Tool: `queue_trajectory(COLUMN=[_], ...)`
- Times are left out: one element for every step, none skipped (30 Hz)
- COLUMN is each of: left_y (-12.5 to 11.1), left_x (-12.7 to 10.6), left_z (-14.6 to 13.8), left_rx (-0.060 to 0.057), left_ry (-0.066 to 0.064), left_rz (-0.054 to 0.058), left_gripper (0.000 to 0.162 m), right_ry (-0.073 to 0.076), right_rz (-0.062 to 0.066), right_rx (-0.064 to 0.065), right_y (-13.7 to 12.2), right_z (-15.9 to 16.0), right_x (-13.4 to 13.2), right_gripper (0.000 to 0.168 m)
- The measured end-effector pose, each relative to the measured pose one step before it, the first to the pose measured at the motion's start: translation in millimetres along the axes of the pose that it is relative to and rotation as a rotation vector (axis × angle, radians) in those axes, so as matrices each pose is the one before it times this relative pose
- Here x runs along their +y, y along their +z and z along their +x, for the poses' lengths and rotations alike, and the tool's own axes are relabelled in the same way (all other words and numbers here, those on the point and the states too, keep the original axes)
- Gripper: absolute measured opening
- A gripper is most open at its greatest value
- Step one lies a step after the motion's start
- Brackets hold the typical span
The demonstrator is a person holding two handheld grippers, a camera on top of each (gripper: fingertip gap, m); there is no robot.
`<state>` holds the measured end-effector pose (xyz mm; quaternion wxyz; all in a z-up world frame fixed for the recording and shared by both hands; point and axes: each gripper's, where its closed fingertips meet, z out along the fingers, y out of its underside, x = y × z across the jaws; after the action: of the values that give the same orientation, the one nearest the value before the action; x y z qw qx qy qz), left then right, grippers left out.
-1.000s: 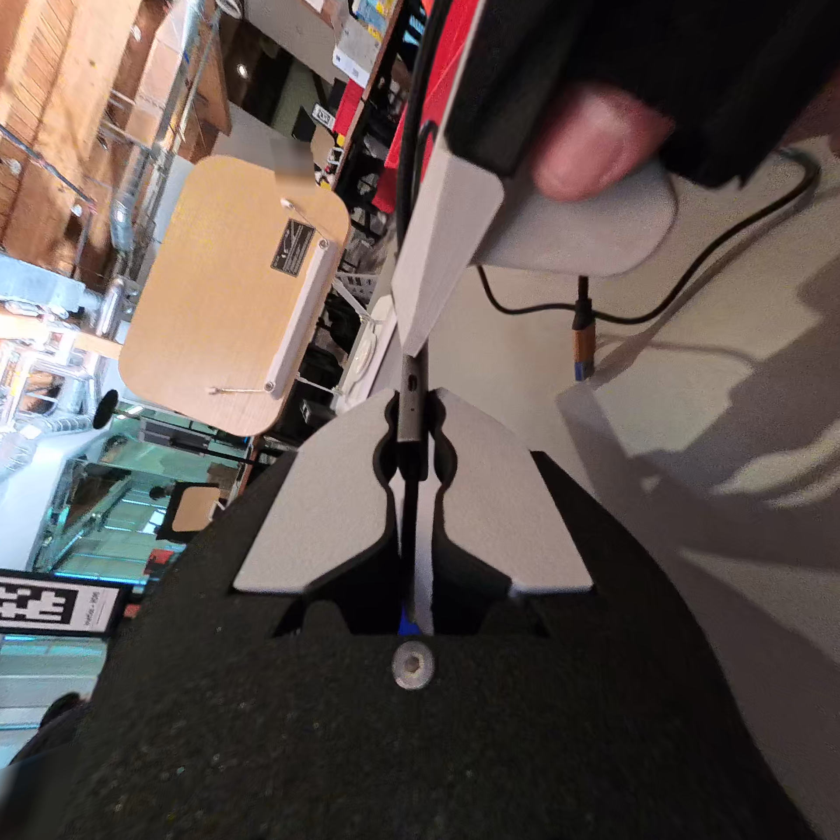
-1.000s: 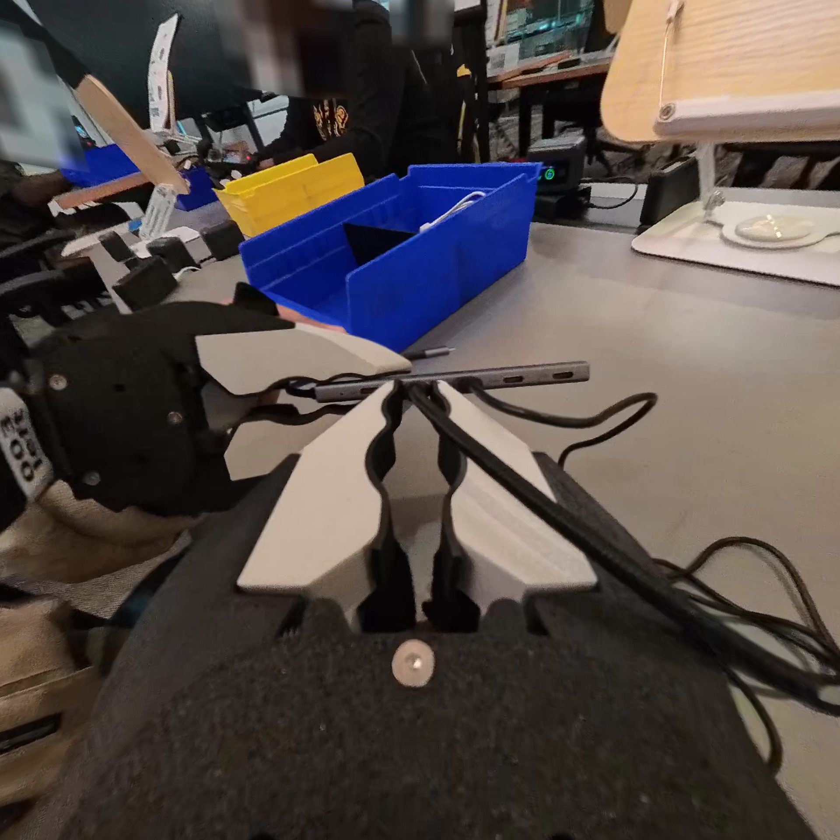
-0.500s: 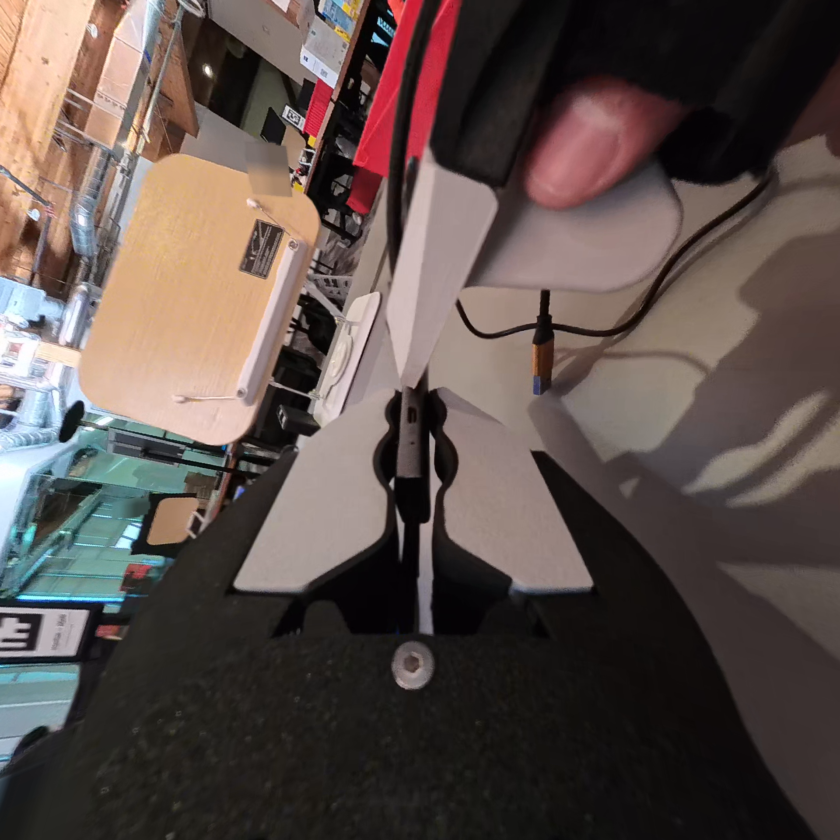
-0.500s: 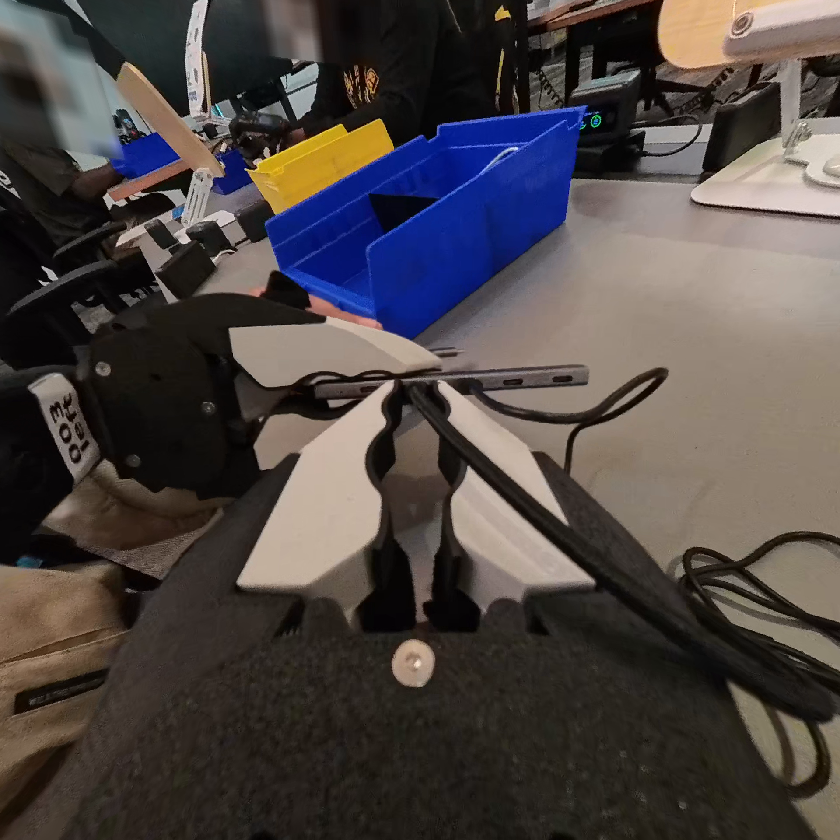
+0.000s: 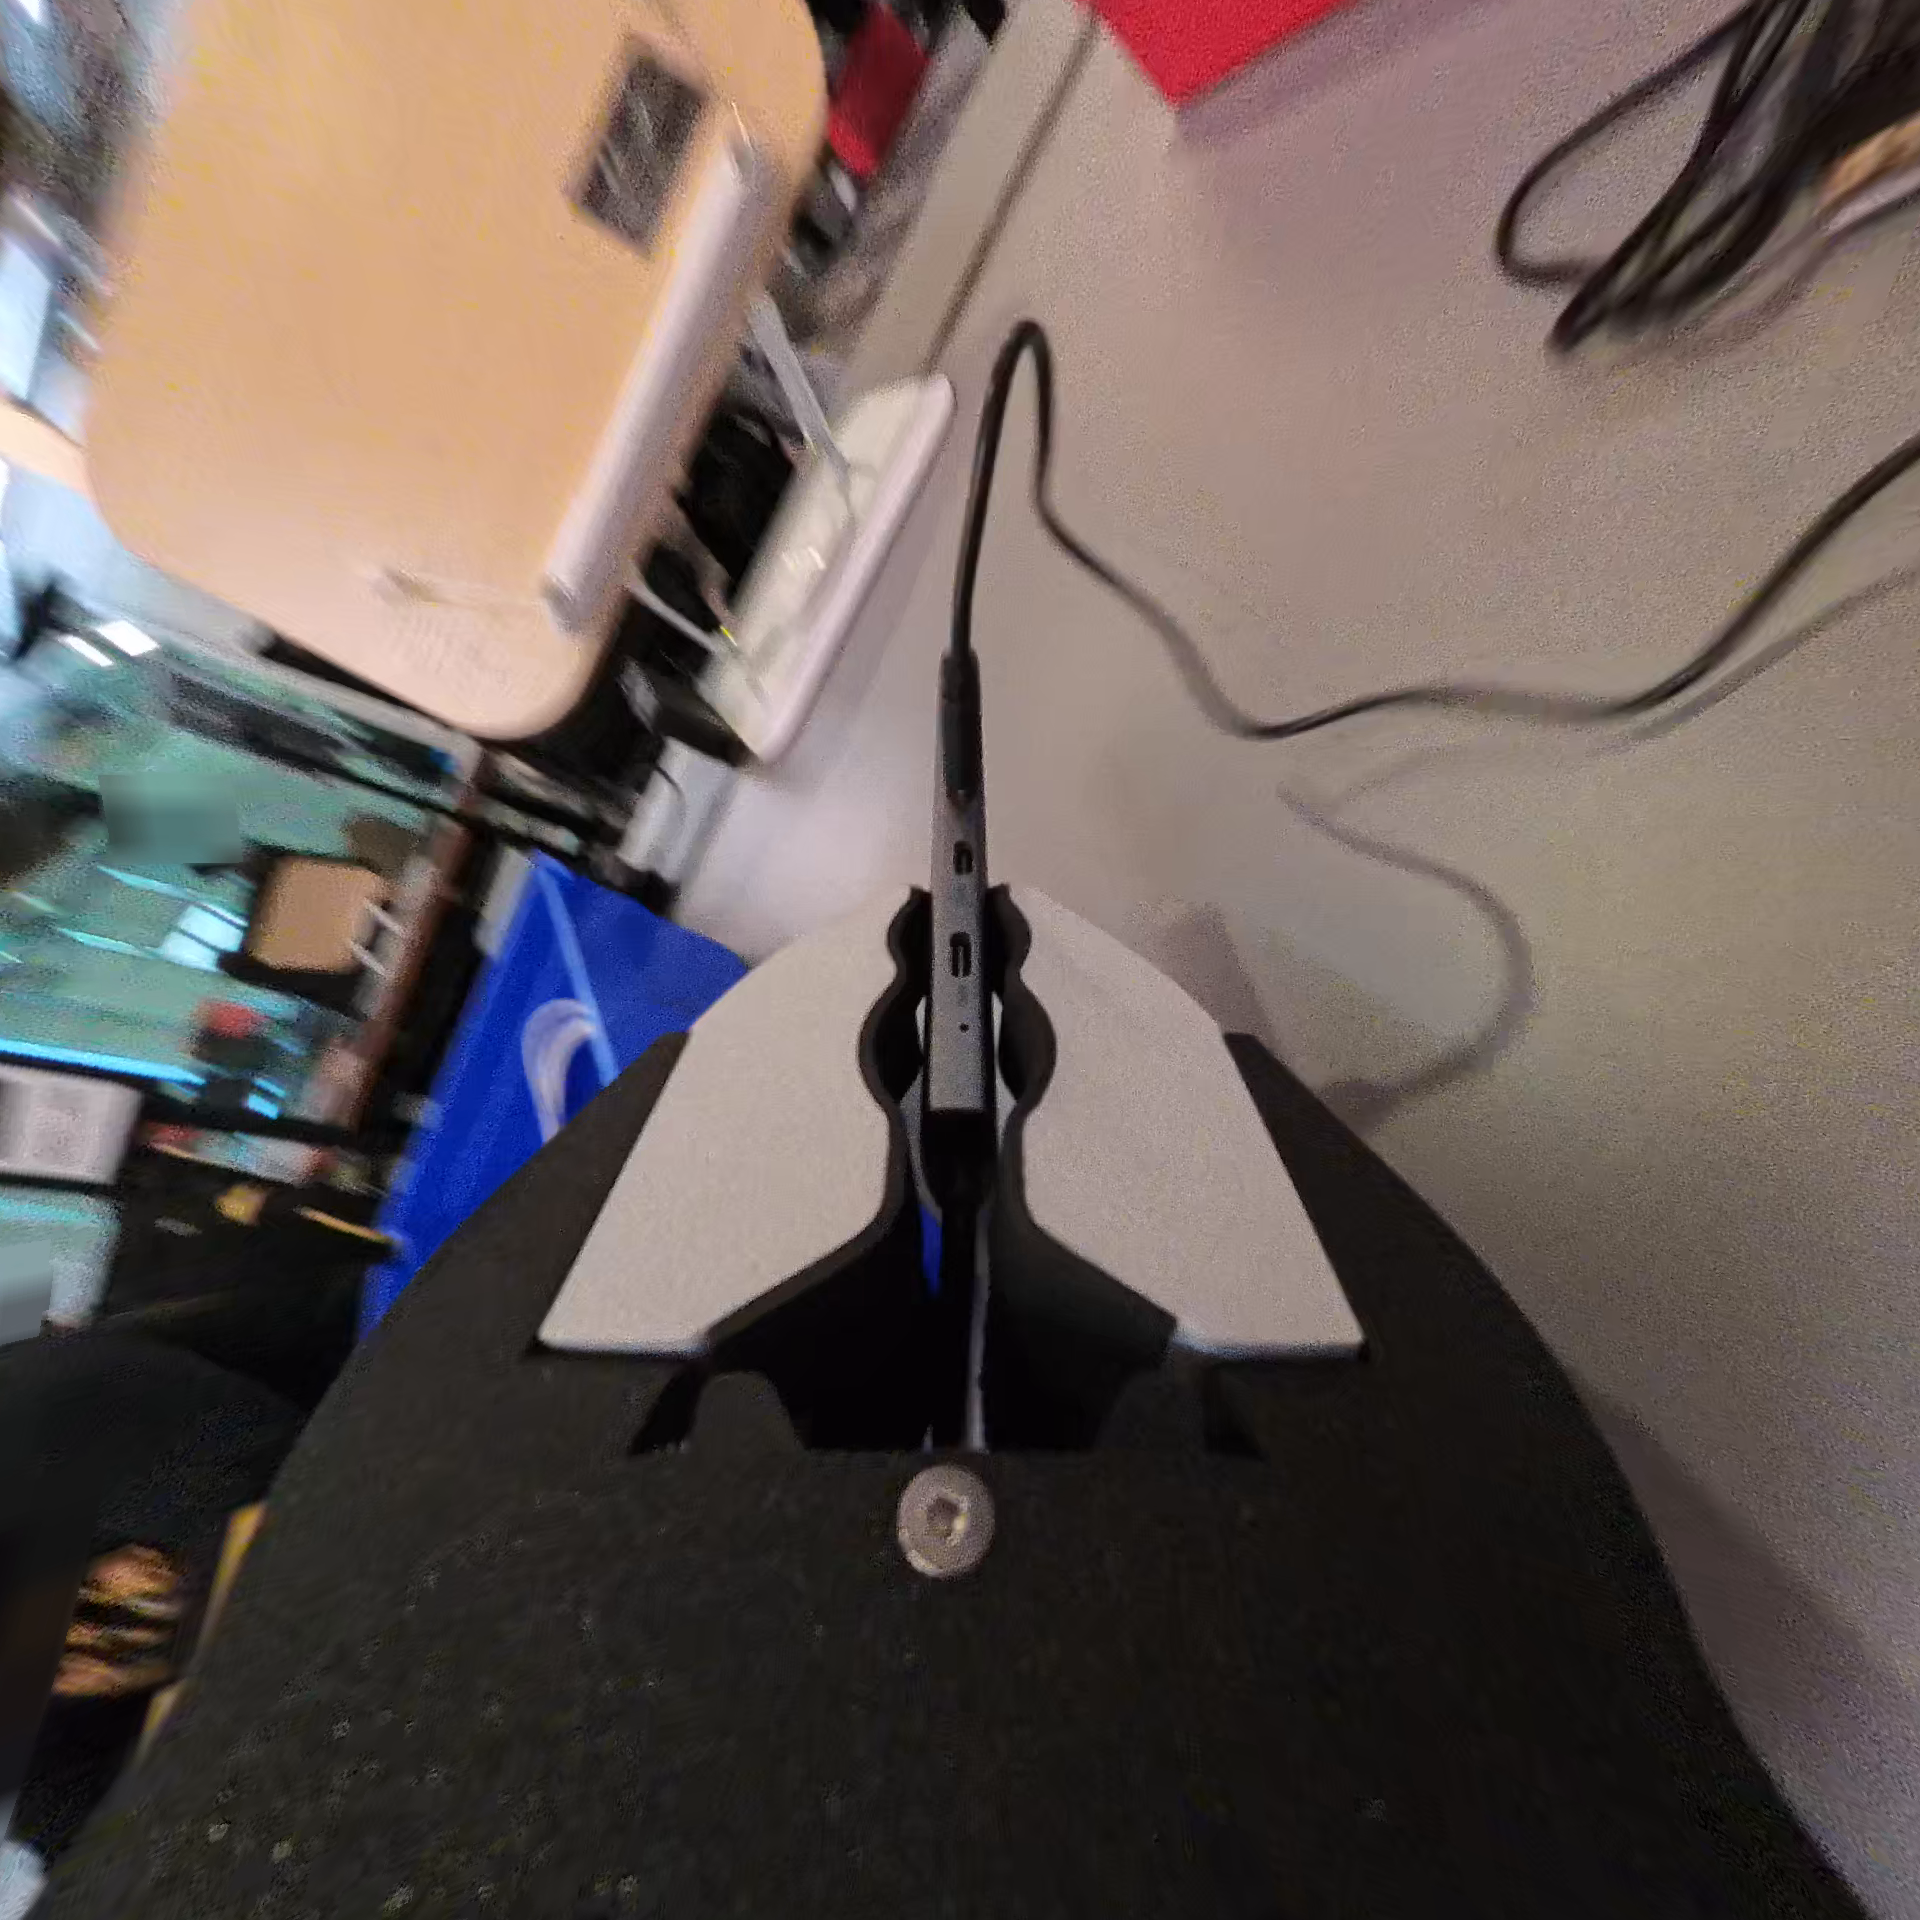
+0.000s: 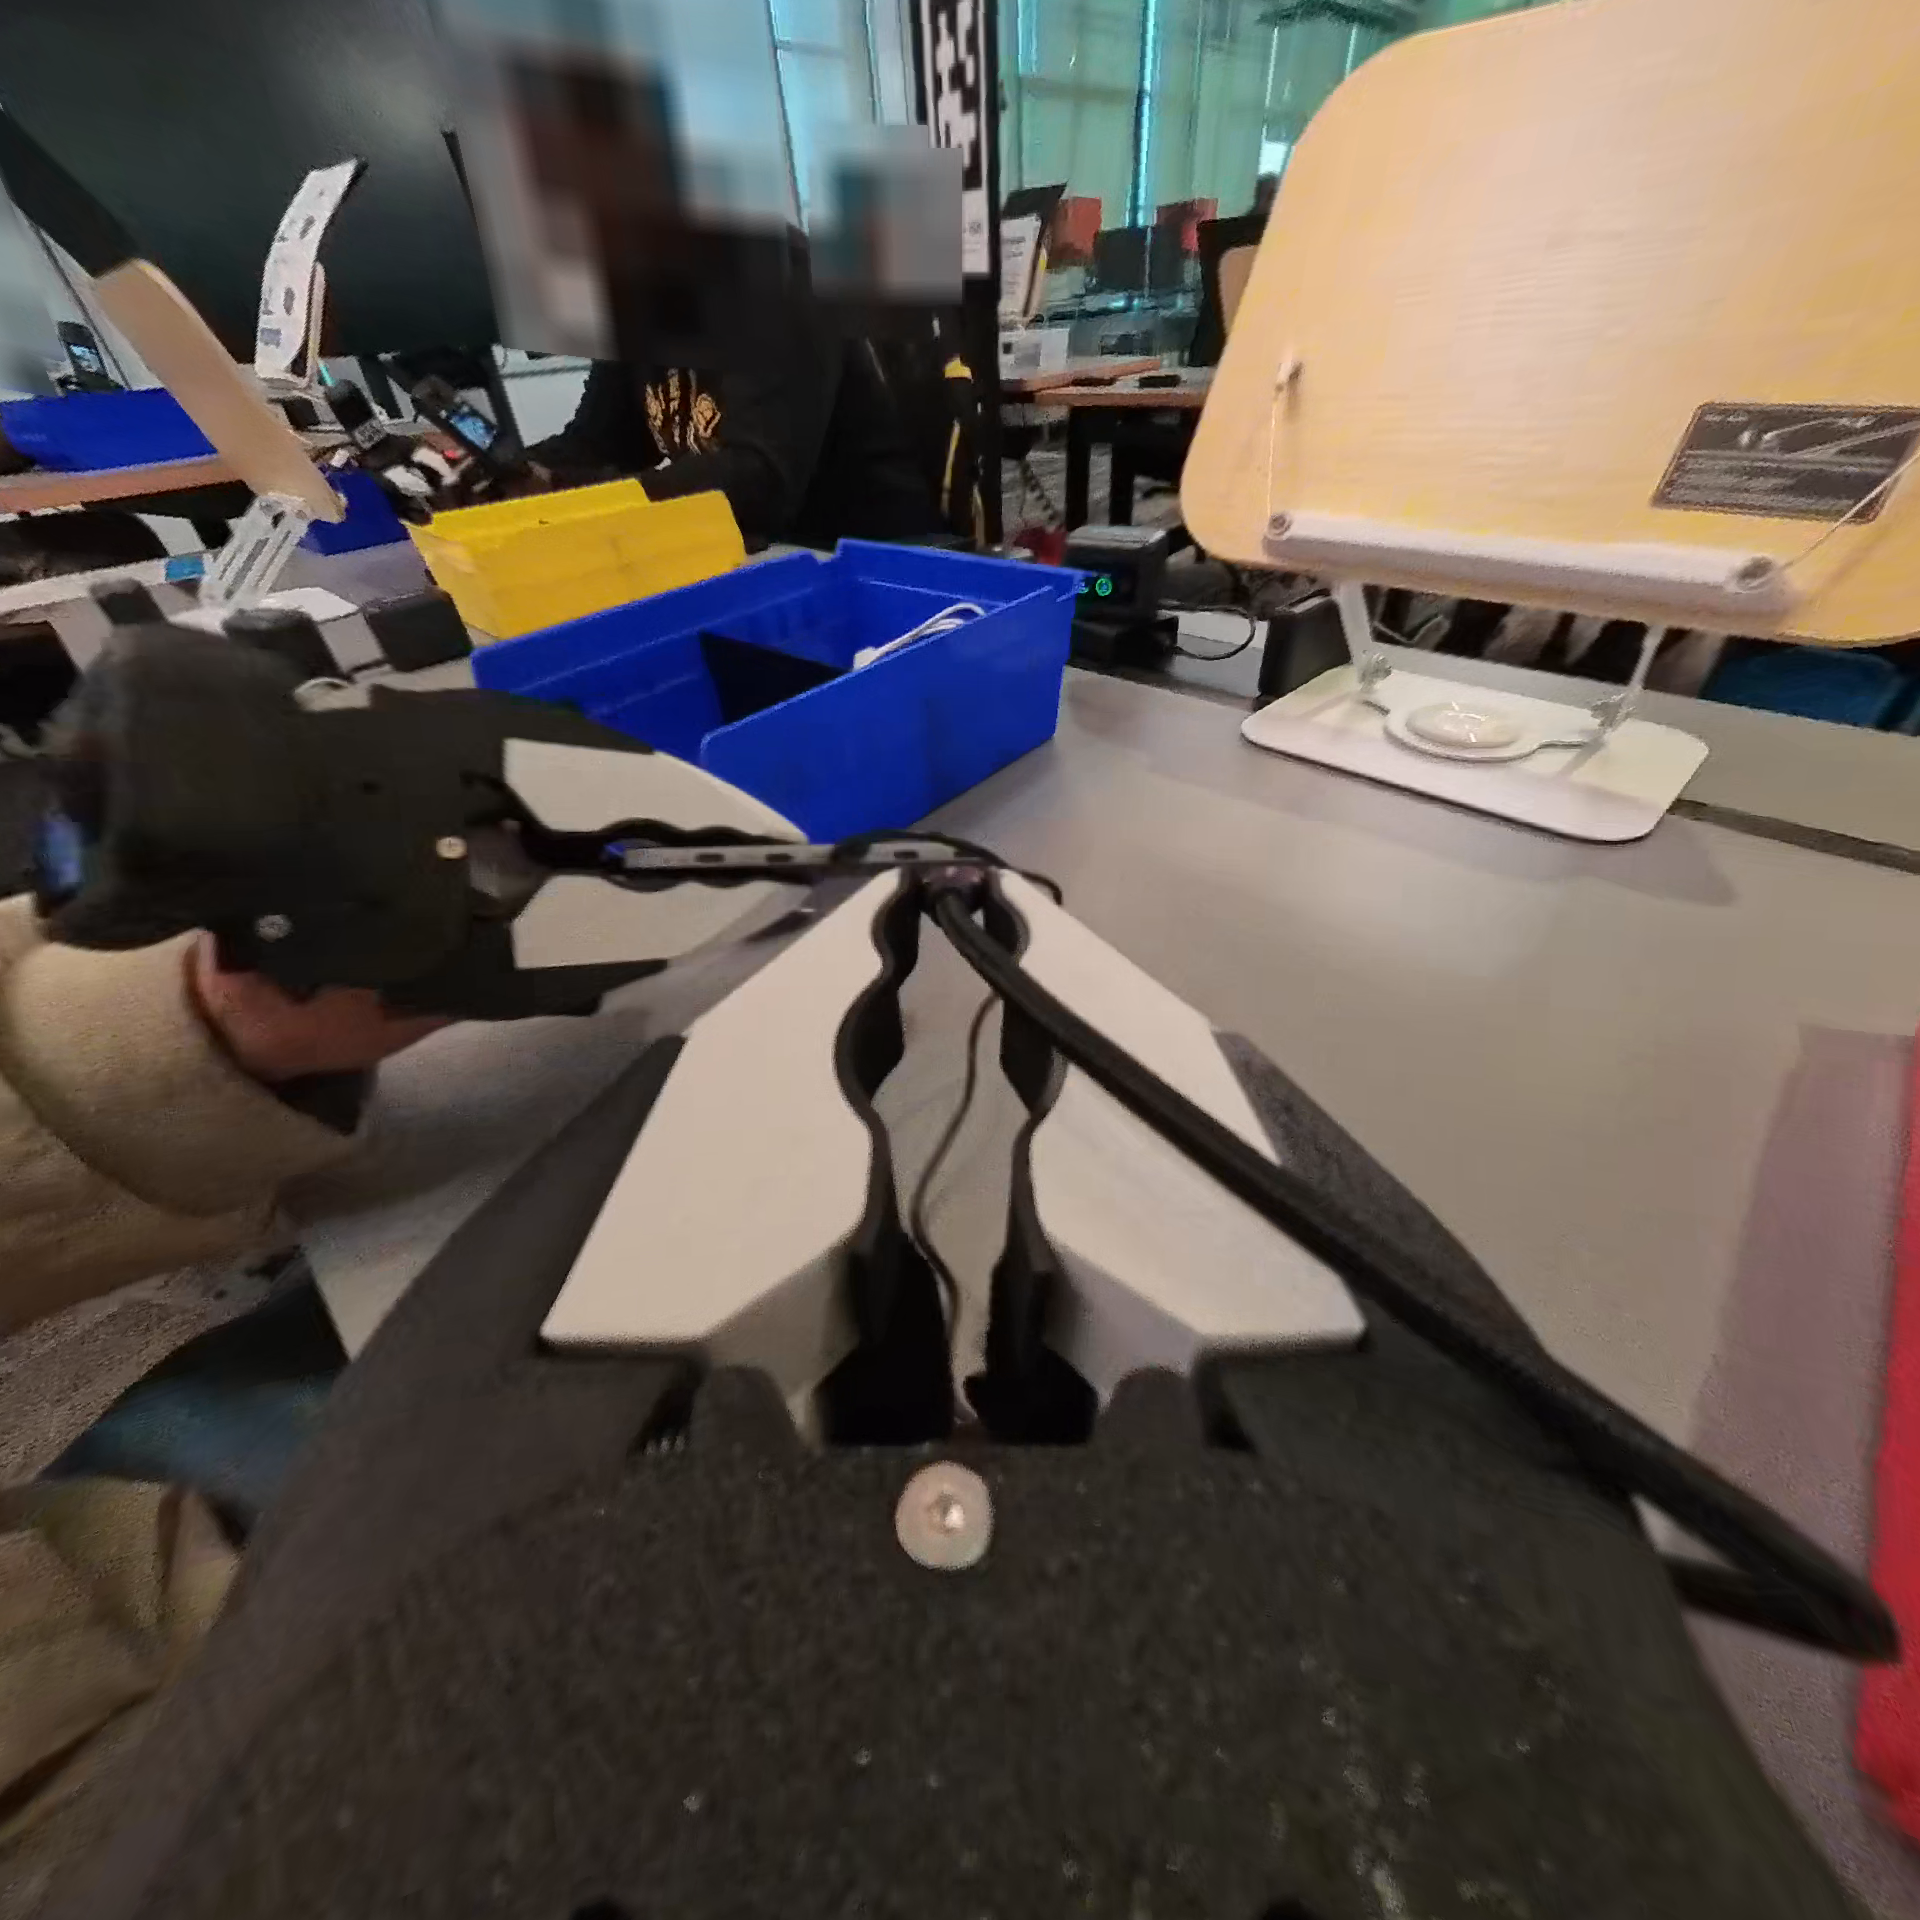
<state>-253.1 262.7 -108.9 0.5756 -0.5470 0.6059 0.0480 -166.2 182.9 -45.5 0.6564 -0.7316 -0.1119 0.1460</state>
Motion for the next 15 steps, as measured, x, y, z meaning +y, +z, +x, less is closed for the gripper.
queue_trajectory(left_y=[-10.53, -5.75, -0.28, 2.15, 2.2, 2.1, 2.76, 2.42, 1.04, -0.26, -0.68, -0.97, -1.26, -1.0, -0.46], left_x=[-20.14, -19.14, -9.88, -3.1, -0.16, 2.3, 5.0, 5.52, 3.38, 1.28, 0.37, -0.24, -1.21, -1.79, -1.43], left_z=[4.8, 11.66, 12.16, 6.77, 1.64, -0.76, -1.63, -0.92, -0.68, -0.06, 0.71, 1.52, 1.78, 3.55, 4.83], left_rx=[-0.0156, 0.0232, 0.0389, 0.0248, 0.01, 0.0066, 0.0049, 0.0085, 0.0064, 0.0056, 0.0049, 0.0037, 0.0017, 0.0113, 0.019], left_ry=[0.0477, 0.0013, -0.0099, -0.0033, 0.0014, -0.0017, -0.0056, -0.0108, -0.0149, -0.0128, -0.0037, 0.0042, 0.0067, 0.0081, 0.0111], left_rz=[0.0523, 0.0421, 0.0062, -0.0044, 0.0065, 0.0052, -0.0087, -0.0156, -0.0055, 0.0011, -0.0005, -0.0007, 0.0033, 0.0053, 0.0038], left_gripper=[0.01, 0.01, 0.01, 0.01, 0.01, 0.01, 0.01, 0.01, 0.01, 0.01, 0.01, 0.01, 0.01, 0.01, 0.01], right_ry=[0.0044, 0.0265, 0.0344, 0.0221, 0.0243, 0.017, 0.0003, 0.011, 0.0288, 0.037, 0.0472, 0.0573, 0.0593, 0.0674, 0.0823], right_rz=[-0.0108, -0.0116, -0.0279, -0.0161, -0.0185, -0.0128, 0.0109, 0.0078, 0.0078, 0.0505, 0.0693, 0.0528, 0.0463, 0.0395, 0.0332], right_rx=[-0.0473, -0.0817, -0.039, -0.0134, -0.0563, -0.0525, 0.0024, 0.0058, -0.0203, -0.0013, 0.0086, -0.0187, -0.0313, -0.0098, -0.0145], right_y=[-3.96, -2.64, -2.79, -4.6, -5.95, -7.77, -9.35, -9.09, -8.48, -9.56, -9.89, -8.39, -7.45, -7.81, -7.9], right_z=[4.3, -0.13, 5.49, 6.94, -1.7, -4.06, 1.99, 3.88, 2.96, 8.42, 13.08, 12.0, 12.23, 17.21, 17.81], right_x=[-4.0, -5.28, -6.4, -11.47, -13.18, -14.64, -16.67, -14.5, -12.13, -15.46, -15.13, -10.96, -8.37, -5.55, -3.28], right_gripper=[0.011, 0.011, 0.011, 0.011, 0.011, 0.011, 0.01, 0.01, 0.011, 0.01, 0.01, 0.01, 0.01, 0.01, 0.01])
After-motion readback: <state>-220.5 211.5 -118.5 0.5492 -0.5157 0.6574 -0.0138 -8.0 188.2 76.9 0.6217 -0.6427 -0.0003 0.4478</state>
